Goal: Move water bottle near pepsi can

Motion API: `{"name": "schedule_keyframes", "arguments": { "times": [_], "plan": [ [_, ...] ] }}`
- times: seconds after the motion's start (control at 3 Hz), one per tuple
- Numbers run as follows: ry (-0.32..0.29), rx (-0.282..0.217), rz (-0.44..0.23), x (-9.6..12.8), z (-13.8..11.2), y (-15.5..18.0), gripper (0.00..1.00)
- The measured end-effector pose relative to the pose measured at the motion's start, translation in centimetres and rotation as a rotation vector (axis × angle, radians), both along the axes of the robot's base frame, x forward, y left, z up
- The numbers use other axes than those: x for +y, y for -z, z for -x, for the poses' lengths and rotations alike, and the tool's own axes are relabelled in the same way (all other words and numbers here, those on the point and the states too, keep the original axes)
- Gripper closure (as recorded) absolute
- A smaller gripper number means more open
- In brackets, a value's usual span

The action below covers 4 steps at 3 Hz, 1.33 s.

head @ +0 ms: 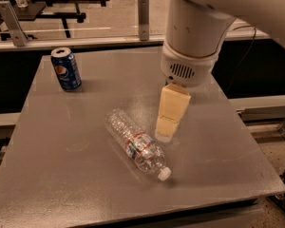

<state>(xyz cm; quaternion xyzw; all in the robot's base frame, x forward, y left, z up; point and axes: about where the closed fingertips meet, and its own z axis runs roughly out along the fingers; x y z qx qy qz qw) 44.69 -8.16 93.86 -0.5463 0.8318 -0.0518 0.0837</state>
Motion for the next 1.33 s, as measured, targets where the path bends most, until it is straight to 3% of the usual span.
{"name": "schedule_keyframes", "arguments": {
  "times": [0.33,0.67,1.33],
  "plan": [
    [0.105,0.061,-0.014,2.6,0.4,2.4,0.00],
    [0.167,0.103,-0.031,4.4,1.1,3.8,0.00],
    [0.214,0.125,0.027,6.0,3.0,6.7,0.00]
  ]
}}
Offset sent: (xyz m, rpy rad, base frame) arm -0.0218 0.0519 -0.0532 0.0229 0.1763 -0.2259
